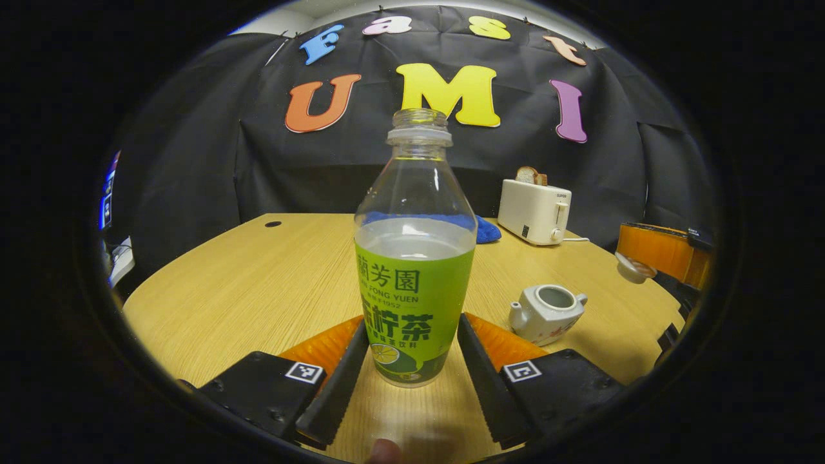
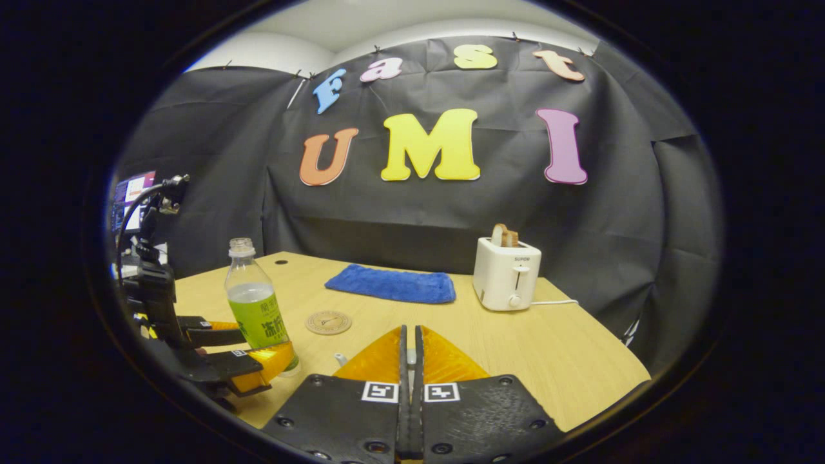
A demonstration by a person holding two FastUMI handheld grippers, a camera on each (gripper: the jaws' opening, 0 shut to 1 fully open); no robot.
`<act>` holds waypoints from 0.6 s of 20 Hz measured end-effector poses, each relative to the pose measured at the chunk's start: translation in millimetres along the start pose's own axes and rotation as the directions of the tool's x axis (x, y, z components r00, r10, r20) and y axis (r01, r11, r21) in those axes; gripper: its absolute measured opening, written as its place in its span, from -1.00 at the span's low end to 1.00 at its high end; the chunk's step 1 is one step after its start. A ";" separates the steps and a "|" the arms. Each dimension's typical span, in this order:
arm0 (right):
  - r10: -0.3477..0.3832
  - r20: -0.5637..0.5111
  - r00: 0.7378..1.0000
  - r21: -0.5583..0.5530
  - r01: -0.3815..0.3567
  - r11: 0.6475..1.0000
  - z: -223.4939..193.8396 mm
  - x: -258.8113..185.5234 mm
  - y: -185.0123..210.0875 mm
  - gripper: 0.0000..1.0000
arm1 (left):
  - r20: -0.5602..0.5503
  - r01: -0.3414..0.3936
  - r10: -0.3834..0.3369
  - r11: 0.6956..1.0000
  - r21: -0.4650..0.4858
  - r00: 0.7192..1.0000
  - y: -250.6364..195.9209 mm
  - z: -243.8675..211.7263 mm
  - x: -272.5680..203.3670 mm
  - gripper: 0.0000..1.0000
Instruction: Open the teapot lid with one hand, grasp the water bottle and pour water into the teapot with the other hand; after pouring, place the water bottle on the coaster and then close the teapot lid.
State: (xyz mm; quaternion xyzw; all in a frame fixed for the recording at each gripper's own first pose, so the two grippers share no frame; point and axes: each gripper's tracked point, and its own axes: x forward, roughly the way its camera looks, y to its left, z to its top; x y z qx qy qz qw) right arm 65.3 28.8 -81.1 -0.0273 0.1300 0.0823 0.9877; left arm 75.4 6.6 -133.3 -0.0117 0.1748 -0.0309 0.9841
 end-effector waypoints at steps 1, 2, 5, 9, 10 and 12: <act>0.000 0.000 1.000 0.002 0.000 1.000 -0.1 0.1 -1.2 -1.00 | -0.003 0.002 -0.002 1.000 0.002 1.000 -0.8 -1.3 0.8 0.60; 0.001 -0.002 1.000 0.004 -0.001 1.000 -0.9 -0.3 -2.4 -1.00 | -0.005 0.002 -0.002 1.000 0.011 1.000 -0.5 -1.6 1.6 0.59; 0.004 0.002 1.000 0.005 -0.004 1.000 0.0 -0.5 -6.7 -1.00 | -0.013 -0.005 0.006 0.997 0.073 1.000 0.9 2.5 -2.0 0.52; 0.015 -0.001 1.000 0.022 -0.015 1.000 -4.0 -1.0 -14.8 -1.00 | 0.018 -0.062 0.059 0.961 0.270 0.998 15.2 26.0 -18.8 0.49; 0.016 -0.003 1.000 0.025 -0.016 1.000 -5.7 -1.0 -16.8 -1.00 | 0.015 -0.070 0.069 0.944 0.323 0.997 17.6 29.1 -23.3 0.49; 0.020 -0.008 1.000 0.035 -0.019 0.999 -8.7 -0.9 -21.8 -1.00 | -0.010 -0.095 0.111 0.890 0.446 0.994 27.3 31.4 -31.2 0.48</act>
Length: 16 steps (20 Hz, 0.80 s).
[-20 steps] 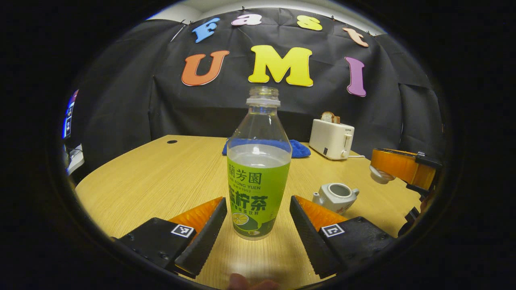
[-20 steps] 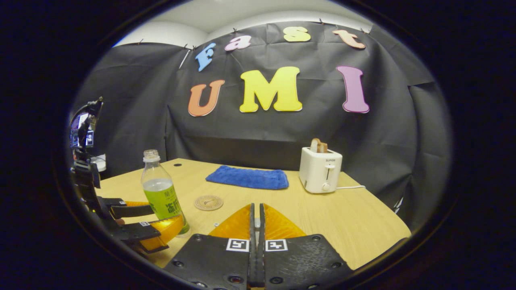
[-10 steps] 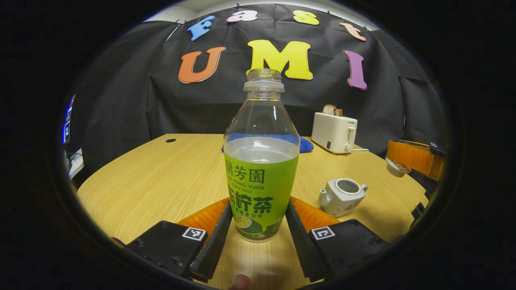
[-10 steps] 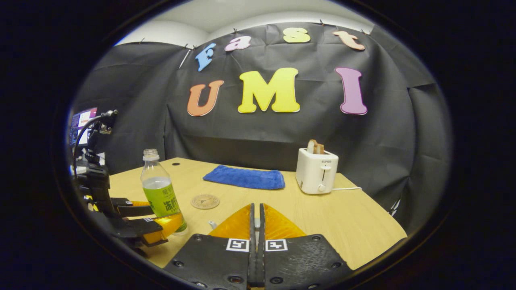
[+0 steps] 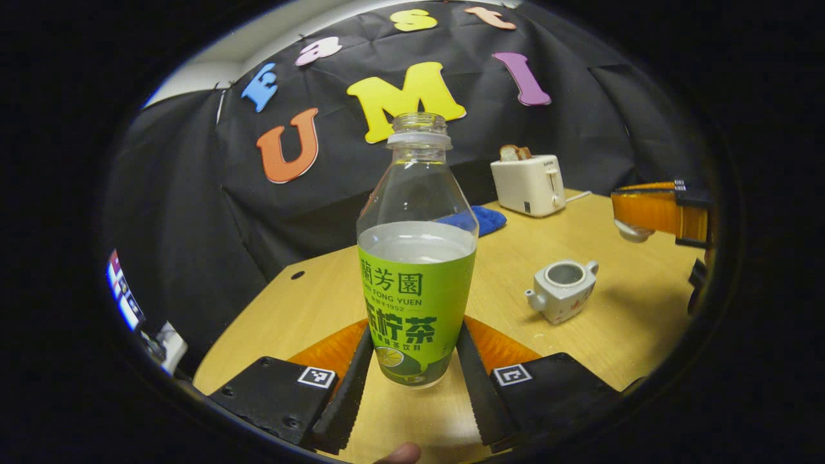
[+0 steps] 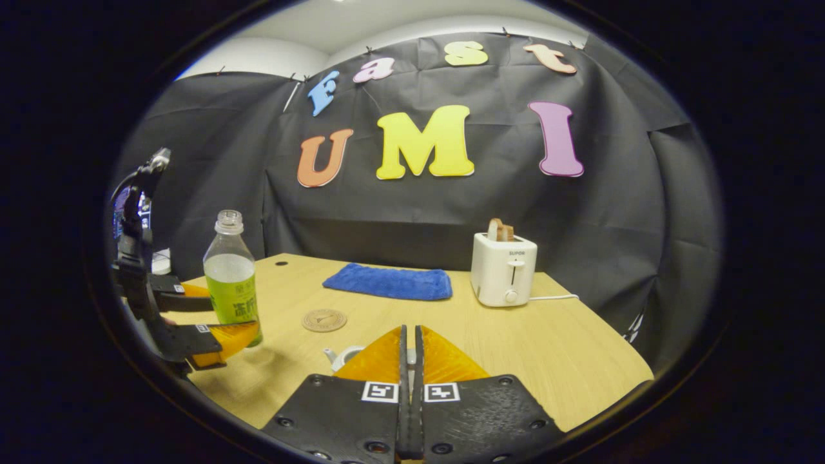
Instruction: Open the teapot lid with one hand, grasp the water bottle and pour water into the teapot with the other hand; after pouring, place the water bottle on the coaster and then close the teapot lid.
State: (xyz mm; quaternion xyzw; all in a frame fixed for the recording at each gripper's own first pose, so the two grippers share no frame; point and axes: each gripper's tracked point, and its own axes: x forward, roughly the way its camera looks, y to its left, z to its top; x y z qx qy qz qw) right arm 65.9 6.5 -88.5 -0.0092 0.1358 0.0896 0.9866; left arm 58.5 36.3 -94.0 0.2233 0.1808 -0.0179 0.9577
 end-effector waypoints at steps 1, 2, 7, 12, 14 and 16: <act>0.003 -0.001 1.000 0.006 -0.003 1.000 -0.8 -0.6 -2.6 -1.00 | -0.009 -0.013 0.014 0.998 0.068 1.000 5.1 0.9 -2.7 0.48; 0.002 -0.002 1.000 0.010 -0.002 1.000 -3.2 -1.4 -5.7 -1.00 | -0.022 -0.022 0.025 0.991 0.131 0.999 8.7 1.8 -3.3 0.48; -0.004 -0.012 1.000 0.033 0.004 0.999 -9.6 -4.9 -22.0 -1.00 | -0.047 -0.057 0.085 0.906 0.420 0.995 21.8 7.0 -1.1 0.48; -0.013 0.001 1.000 0.035 0.013 0.999 -7.3 -11.0 -36.1 -1.00 | -0.081 -0.055 0.145 0.745 0.665 0.986 27.8 7.5 9.1 0.46; -0.019 0.004 1.000 0.033 0.019 0.999 -7.9 -11.2 -41.3 -0.99 | -0.092 -0.045 0.165 0.676 0.735 0.982 28.0 8.6 12.8 0.46; -0.015 0.000 1.000 0.032 0.015 0.999 -9.6 -11.9 -43.2 -1.00 | -0.113 -0.021 0.174 0.624 0.781 0.978 25.3 6.7 15.4 0.46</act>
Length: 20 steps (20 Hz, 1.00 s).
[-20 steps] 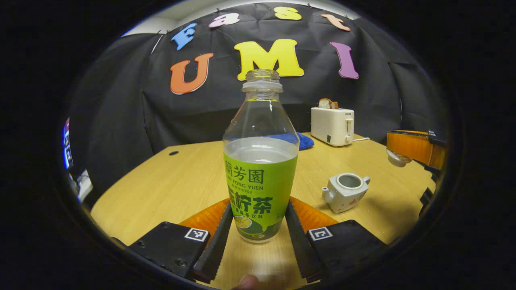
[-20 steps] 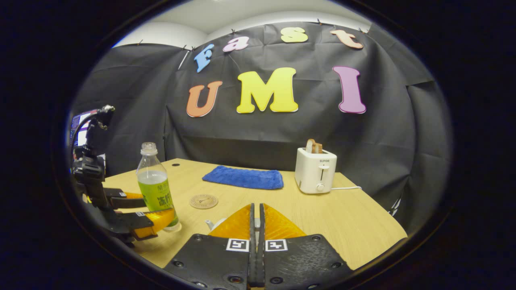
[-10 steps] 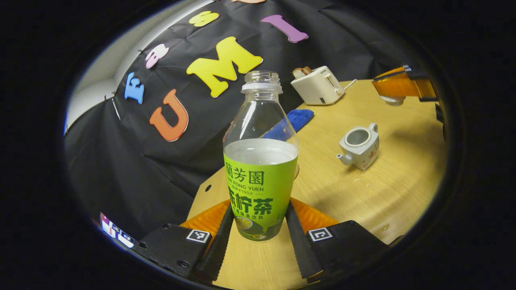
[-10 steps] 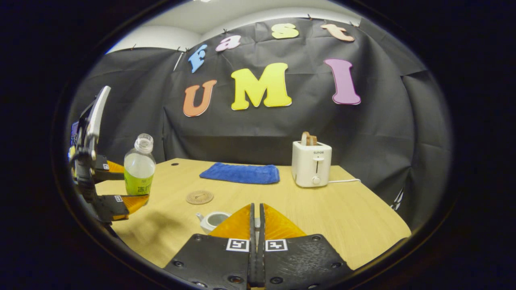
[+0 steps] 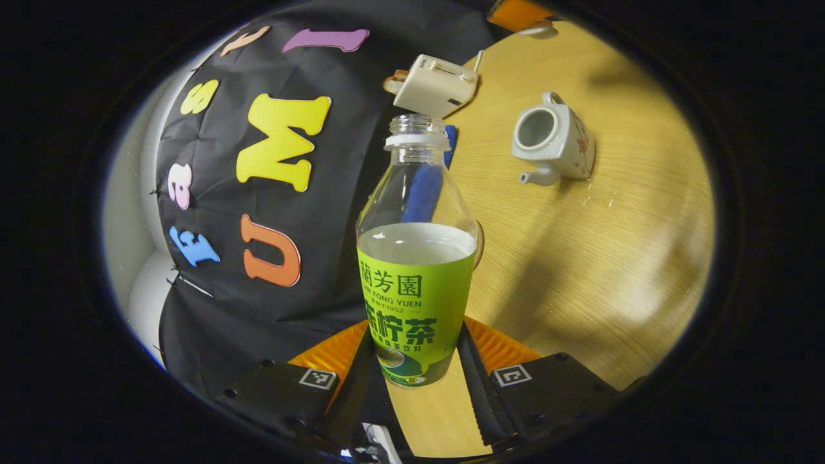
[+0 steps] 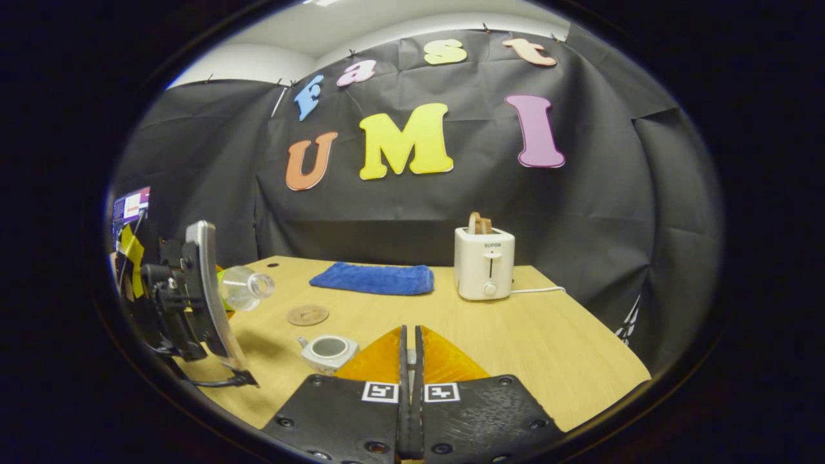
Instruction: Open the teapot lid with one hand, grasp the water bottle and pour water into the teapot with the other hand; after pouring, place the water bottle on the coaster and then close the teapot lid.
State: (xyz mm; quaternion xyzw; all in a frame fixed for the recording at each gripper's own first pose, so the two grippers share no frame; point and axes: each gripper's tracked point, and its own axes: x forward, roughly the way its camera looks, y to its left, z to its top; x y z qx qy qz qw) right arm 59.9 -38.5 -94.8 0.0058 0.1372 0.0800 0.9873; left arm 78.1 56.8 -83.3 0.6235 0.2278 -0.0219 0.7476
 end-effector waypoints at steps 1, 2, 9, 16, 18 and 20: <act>0.000 -0.002 1.000 0.000 0.000 1.000 -0.6 0.3 -2.1 -1.00 | -0.011 0.003 -0.002 0.999 0.038 1.000 -1.0 1.3 2.8 0.47; 0.000 -0.003 1.000 0.002 0.000 1.000 -1.2 0.4 -4.4 -1.00 | -0.019 0.008 -0.007 0.997 0.078 1.000 -1.9 2.6 6.1 0.46; -0.006 -0.013 1.000 0.033 0.007 0.999 -6.4 3.2 -17.7 -1.00 | -0.023 0.004 0.001 0.969 0.247 1.000 0.1 18.7 12.8 0.41; -0.009 -0.010 1.000 0.043 0.009 0.999 -7.1 2.4 -26.1 -0.99 | -0.027 -0.006 0.017 0.929 0.369 0.999 8.1 33.3 19.0 0.46; -0.011 -0.011 1.000 0.047 0.012 0.999 -7.4 1.9 -29.1 -0.99 | -0.028 -0.012 0.025 0.914 0.406 0.999 9.0 37.3 17.4 0.46; -0.014 -0.009 1.000 0.051 0.014 0.999 -6.9 0.8 -31.3 -1.00 | -0.032 -0.008 0.024 0.900 0.436 0.999 8.0 39.8 19.9 0.46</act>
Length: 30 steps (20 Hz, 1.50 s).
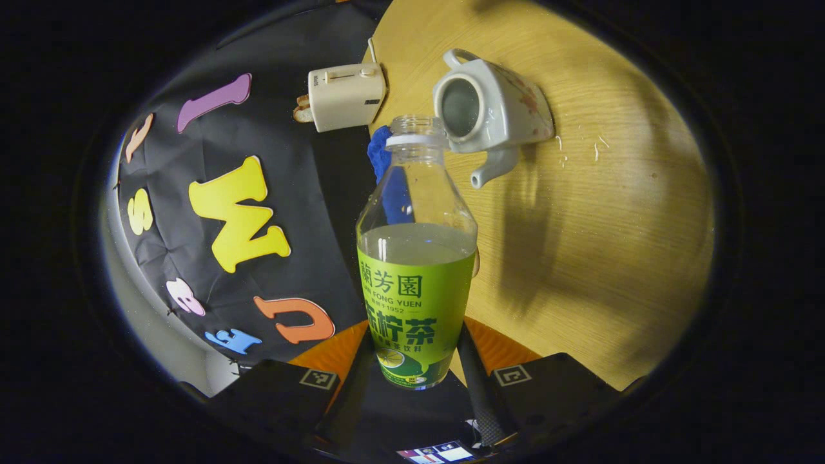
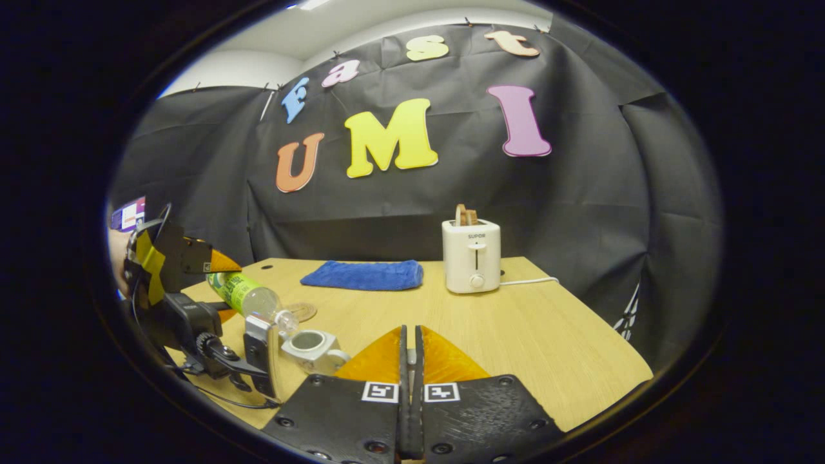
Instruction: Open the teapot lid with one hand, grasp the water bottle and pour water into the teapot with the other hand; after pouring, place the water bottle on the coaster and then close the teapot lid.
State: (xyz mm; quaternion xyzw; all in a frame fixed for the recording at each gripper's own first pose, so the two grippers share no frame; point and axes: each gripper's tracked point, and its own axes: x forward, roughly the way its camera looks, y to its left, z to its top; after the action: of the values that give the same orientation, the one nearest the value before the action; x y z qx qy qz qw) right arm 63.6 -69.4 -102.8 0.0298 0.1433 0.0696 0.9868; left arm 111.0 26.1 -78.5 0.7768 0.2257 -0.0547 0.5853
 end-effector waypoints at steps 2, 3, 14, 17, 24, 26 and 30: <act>0.001 0.002 1.000 0.004 -0.001 1.000 1.2 -1.0 -0.9 -1.00 | -0.009 -0.010 0.010 0.999 0.035 1.000 4.2 0.2 -1.3 0.41; 0.002 0.004 1.000 0.002 -0.002 1.000 2.0 -1.0 -0.1 -1.00 | -0.015 -0.025 0.026 0.998 0.058 1.000 10.3 0.0 -2.0 0.46; 0.000 0.015 1.000 0.005 -0.001 1.000 4.5 -4.9 -4.9 -1.00 | -0.041 -0.101 0.112 0.974 0.201 0.993 38.6 2.7 -7.0 0.46; 0.006 0.019 1.000 0.009 -0.006 1.000 5.5 -6.4 -4.2 -1.00 | -0.040 -0.112 0.124 0.968 0.224 0.991 41.0 4.4 -8.6 0.46; 0.012 0.016 1.000 0.034 -0.012 0.999 4.6 -8.3 -7.6 -1.00 | -0.046 -0.138 0.158 0.945 0.298 0.986 51.3 8.6 -14.5 0.46; 0.011 0.017 1.000 0.037 -0.012 0.999 4.2 -8.4 -8.7 -1.00 | -0.044 -0.156 0.179 0.935 0.318 0.983 55.2 10.6 -16.6 0.46; 0.011 0.015 1.000 0.040 -0.012 0.999 3.5 -9.5 -10.1 -1.00 | -0.049 -0.181 0.212 0.917 0.356 0.976 59.7 10.6 -19.8 0.46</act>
State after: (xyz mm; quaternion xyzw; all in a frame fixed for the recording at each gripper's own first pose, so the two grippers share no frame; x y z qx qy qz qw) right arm 56.9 -80.9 -97.5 0.0509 0.1371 0.0723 0.9866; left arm 119.9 -2.1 -22.1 0.8888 0.1582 -0.0012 0.4301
